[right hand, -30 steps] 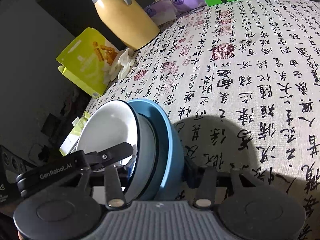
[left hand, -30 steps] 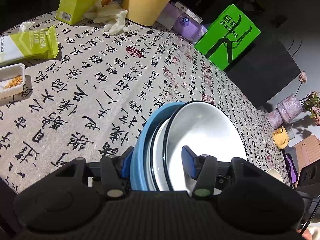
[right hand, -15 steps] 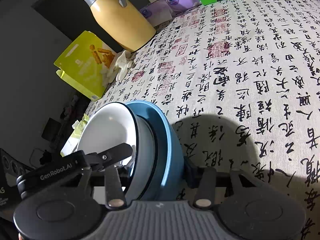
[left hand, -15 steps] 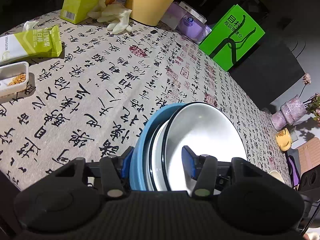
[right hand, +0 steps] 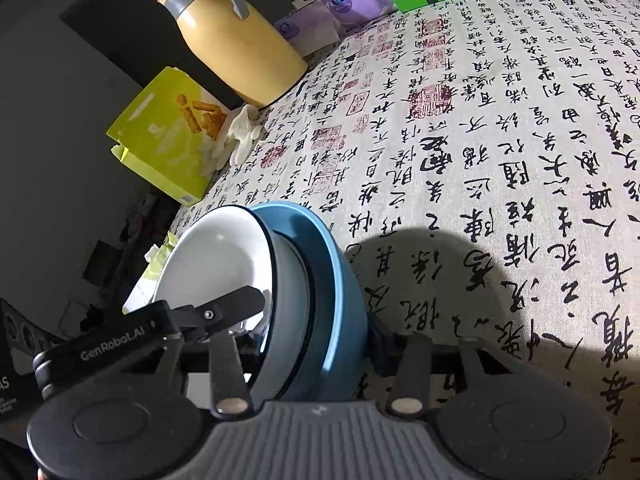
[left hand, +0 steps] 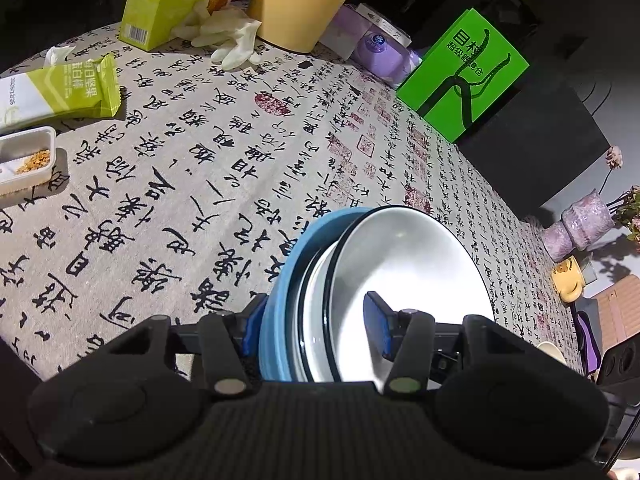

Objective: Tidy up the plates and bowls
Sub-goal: 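Lift the blue bowl with nested white bowls using both grippers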

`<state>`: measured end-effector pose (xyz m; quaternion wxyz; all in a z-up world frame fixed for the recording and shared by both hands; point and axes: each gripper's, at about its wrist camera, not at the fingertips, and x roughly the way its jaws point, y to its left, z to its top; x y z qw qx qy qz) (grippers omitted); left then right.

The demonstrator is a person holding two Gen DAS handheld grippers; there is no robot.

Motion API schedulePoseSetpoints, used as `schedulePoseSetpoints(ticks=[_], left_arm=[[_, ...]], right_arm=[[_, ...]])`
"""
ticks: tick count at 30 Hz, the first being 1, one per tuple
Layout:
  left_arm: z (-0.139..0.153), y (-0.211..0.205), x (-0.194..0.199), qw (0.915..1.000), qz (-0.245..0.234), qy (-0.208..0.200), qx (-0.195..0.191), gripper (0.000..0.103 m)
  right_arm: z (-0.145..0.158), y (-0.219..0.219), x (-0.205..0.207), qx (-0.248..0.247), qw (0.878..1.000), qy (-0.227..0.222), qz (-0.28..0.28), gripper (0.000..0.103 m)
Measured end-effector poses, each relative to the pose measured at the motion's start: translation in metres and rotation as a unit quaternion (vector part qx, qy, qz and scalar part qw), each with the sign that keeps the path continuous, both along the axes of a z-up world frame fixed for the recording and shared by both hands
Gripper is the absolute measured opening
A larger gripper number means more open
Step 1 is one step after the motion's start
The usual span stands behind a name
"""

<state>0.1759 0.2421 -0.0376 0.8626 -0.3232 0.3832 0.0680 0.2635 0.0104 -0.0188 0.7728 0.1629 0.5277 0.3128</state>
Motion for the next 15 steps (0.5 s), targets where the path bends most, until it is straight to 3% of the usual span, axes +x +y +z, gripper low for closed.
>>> schedulePoseSetpoints(ticks=[15], left_arm=[[0.013, -0.012, -0.001, 1.0, -0.003, -0.006, 0.006, 0.052]], right_arm=[[0.01, -0.018, -0.005, 0.008, 1.0, -0.004, -0.007, 0.045]])
